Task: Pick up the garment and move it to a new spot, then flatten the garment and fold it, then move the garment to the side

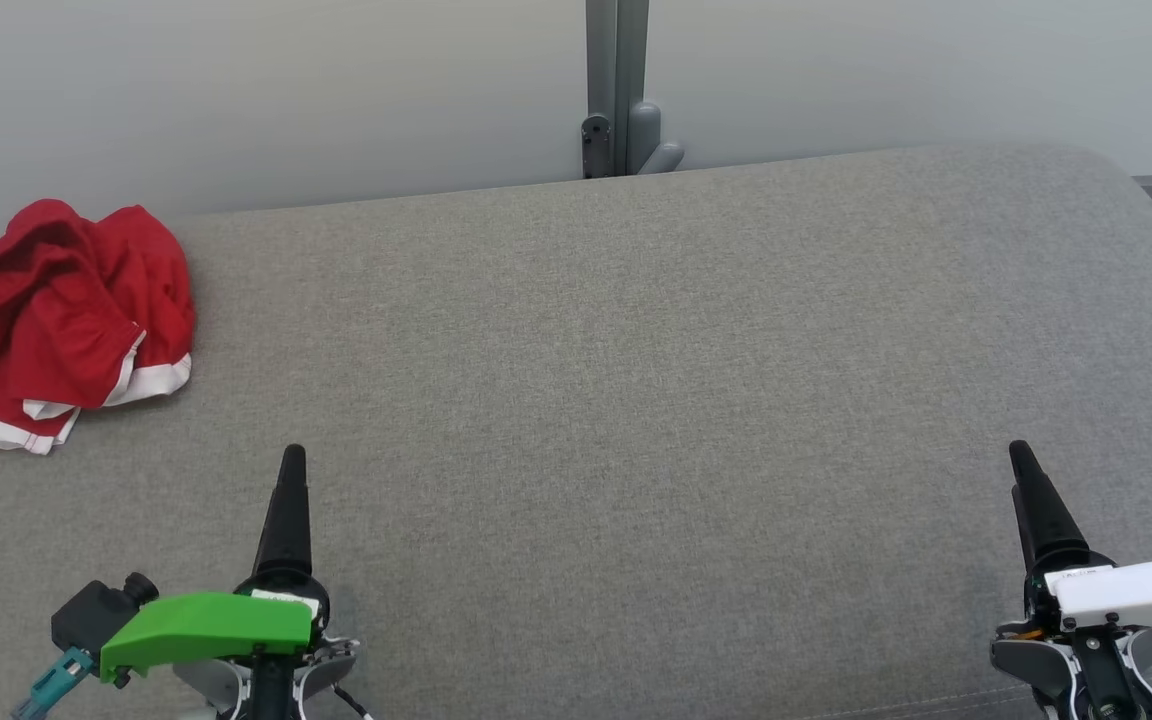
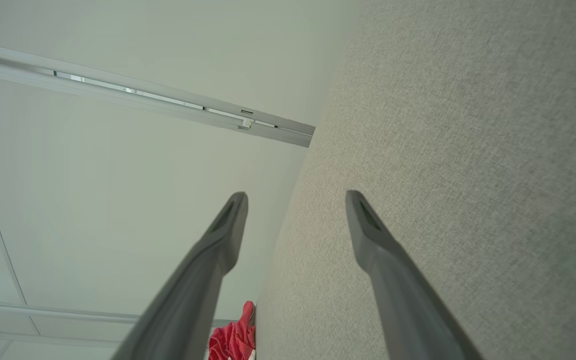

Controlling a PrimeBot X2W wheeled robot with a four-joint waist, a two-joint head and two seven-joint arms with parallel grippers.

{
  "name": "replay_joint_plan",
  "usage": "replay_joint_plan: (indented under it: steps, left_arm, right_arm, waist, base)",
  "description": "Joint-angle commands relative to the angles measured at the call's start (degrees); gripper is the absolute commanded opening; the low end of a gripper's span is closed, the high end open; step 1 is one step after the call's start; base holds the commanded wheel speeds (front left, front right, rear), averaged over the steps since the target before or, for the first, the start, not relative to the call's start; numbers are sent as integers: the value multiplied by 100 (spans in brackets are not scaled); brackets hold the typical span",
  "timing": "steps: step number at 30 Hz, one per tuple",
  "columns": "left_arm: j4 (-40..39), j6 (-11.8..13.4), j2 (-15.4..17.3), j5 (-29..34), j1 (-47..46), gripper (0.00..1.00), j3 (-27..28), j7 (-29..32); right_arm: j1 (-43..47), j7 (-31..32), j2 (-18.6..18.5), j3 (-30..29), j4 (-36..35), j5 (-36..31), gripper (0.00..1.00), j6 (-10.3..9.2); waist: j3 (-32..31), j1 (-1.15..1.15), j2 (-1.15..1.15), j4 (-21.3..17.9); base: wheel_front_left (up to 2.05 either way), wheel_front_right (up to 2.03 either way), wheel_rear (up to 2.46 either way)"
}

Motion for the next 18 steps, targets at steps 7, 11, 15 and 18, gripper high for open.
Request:
replay_joint_plan:
  steps: [7, 11, 15, 18]
  left_arm:
    - [-280, 151, 22, 1040, -26, 100, -72, -136]
    - [-338, 211, 23, 1565, 0, 100, -94, -190]
    - [-377, 258, 25, 2134, 38, 100, -91, -242]
    - [-396, 301, 25, 2529, 82, 100, -70, -285]
  right_arm:
    - [5, -246, -64, 218, -379, -1321, 100, 3]
    - [37, -356, -68, 338, -477, -1840, 100, 3]
    - [70, -455, -72, 440, -545, -2259, 100, 3]
    - [84, -530, -75, 508, -577, -2508, 100, 3]
  waist:
    - [7, 0, 16, 13]
    - [11, 0, 18, 16]
    - [15, 0, 20, 15]
    - [16, 0, 21, 12]
  base:
    - [0, 0, 0]
    - [0, 0, 0]
    - [0, 0, 0]
    - [0, 0, 0]
